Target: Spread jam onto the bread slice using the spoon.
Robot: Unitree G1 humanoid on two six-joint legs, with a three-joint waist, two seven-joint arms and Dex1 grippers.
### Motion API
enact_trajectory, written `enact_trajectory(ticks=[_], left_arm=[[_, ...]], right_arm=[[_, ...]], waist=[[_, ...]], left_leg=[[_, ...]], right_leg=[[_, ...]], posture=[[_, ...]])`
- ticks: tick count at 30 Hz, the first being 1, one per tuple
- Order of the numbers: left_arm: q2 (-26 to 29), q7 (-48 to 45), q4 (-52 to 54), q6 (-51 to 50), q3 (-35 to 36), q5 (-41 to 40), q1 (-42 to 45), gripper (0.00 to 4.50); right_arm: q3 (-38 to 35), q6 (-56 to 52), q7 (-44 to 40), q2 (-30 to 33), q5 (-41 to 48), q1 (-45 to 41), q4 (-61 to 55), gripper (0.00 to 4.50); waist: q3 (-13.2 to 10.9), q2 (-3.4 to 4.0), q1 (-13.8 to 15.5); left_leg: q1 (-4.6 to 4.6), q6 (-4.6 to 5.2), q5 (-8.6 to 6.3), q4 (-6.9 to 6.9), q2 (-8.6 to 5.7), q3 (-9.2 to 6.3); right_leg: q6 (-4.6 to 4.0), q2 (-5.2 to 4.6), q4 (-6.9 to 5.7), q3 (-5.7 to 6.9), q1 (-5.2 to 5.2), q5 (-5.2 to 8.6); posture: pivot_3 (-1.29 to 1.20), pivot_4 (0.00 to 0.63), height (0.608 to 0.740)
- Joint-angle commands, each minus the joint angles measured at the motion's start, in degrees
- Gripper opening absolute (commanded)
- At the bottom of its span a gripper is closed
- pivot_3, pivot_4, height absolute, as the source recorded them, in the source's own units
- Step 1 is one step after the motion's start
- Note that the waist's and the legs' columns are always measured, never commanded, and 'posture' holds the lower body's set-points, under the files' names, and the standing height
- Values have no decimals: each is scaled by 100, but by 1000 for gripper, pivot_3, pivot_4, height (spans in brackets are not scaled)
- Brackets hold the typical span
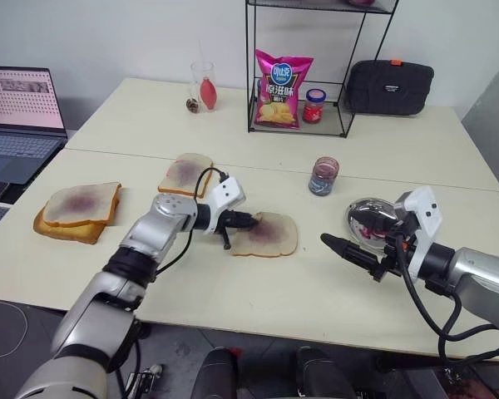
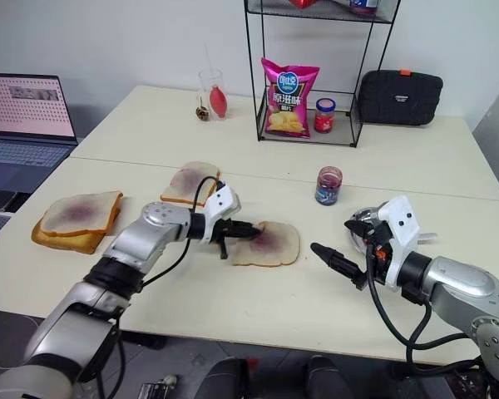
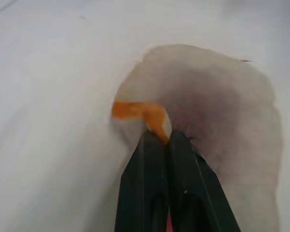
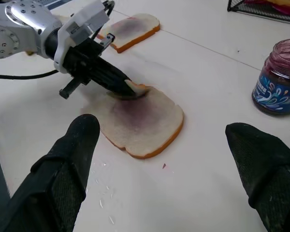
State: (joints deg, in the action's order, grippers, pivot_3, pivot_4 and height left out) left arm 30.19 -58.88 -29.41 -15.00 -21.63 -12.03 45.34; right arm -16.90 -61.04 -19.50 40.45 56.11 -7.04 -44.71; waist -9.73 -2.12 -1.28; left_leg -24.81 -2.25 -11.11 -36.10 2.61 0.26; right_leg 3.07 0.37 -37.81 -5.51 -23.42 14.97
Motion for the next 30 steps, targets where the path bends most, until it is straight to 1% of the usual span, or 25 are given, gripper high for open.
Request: enact_trajectory(ticks=[1,4,8,9,12,15,16,17,18,19,20,22,23,24,25,28,30], left_arm=[[-312,-1,-553,450,202,262,389,45],[-443,-206,-844,708,176,452,475,45],[-673,-56,-1238,894,350,609,602,45],[-726,-9,-1310,885,446,602,640,467],[-856,-122,-1269,660,771,349,667,983],[-876,-127,-1237,612,859,448,605,1633],[-871,-120,-1203,617,865,496,567,1927],[-845,-114,-1187,634,879,536,542,2079],[-808,-92,-1176,613,914,551,535,2387],[-788,-73,-1151,587,940,560,524,2523],[-748,-71,-1132,565,956,573,523,2693],[-604,-83,-1048,511,981,633,510,3171],[-523,-77,-1007,527,992,677,499,3289],[-435,-28,-992,612,1017,732,490,3565],[-349,60,-937,688,1044,792,474,3730],[-83,139,-537,556,1283,680,410,4378],[114,82,-11,347,1457,553,294,4462]], right_arm=[[-108,111,57,51,189,76,-192,4500],[-36,99,31,130,299,105,-244,4500],[64,103,-48,305,324,121,-286,4500],[77,117,-32,324,315,113,-274,4500],[87,131,4,347,314,80,-237,4500],[134,145,28,357,264,41,-193,4500],[119,154,23,366,268,66,-202,4500],[107,155,29,371,282,77,-203,4500],[82,154,30,382,298,99,-199,4500],[50,159,21,396,311,134,-201,4500],[13,161,12,414,310,172,-193,4500],[-137,173,13,464,295,314,-165,4500],[-218,183,22,486,275,385,-153,4500],[-286,187,77,481,260,436,-144,4500],[-394,189,146,476,234,514,-135,4500],[-763,178,353,433,214,800,-124,4500],[-1132,179,547,267,430,1056,-119,4500]], waist=[[-1,-2,2],[-1,-1,-20],[-1,-2,-14],[-1,-2,-14],[-1,-2,-14],[-1,-2,-28],[-1,-2,-34],[-1,-2,-38],[-1,-2,-41],[-1,-2,-41],[-1,-2,-43],[-1,-2,-44],[-1,-2,-45],[-1,-2,-46],[-1,-2,-45],[-1,-2,-45],[-1,-2,-45]], left_leg=[[0,0,0,0,-1,-2],[-1,0,0,1,0,-3],[-1,1,0,1,0,-6],[-1,1,0,0,0,-7],[-1,1,0,-1,-1,-7],[-1,1,0,-2,0,-7],[-1,1,0,-1,0,-7],[-1,1,0,-1,2,-8],[0,1,0,-1,3,-9],[0,1,0,0,3,-10],[0,1,0,0,4,-11],[0,1,0,0,4,-11],[0,1,0,0,5,-12],[0,1,0,0,5,-11],[0,1,0,0,5,-11],[1,0,0,0,6,-10],[1,0,0,0,7,-11]], right_leg=[[2,0,-2,2,1,0],[3,1,-2,3,0,0],[3,1,-5,4,0,0],[4,1,-6,6,1,0],[5,1,-7,5,1,-1],[6,1,-8,5,1,-1],[6,2,-8,5,0,-1],[6,4,-9,5,0,-1],[6,6,-10,6,0,-1],[6,6,-11,6,0,-1],[6,7,-12,6,0,-1],[6,8,-14,7,0,-1],[6,8,-14,7,0,-1],[6,8,-14,7,0,-1],[6,8,-14,6,0,-1],[6,8,-15,5,0,-1],[5,7,-16,6,0,-1]], posture=[[0,150,740],[0,150,740],[0,150,740],[0,150,740],[0,150,740],[0,150,740],[0,150,740],[0,150,740],[0,150,740],[0,150,740],[0,150,740],[0,150,740],[0,150,740],[0,150,740],[0,150,740],[0,150,740],[0,150,740]])
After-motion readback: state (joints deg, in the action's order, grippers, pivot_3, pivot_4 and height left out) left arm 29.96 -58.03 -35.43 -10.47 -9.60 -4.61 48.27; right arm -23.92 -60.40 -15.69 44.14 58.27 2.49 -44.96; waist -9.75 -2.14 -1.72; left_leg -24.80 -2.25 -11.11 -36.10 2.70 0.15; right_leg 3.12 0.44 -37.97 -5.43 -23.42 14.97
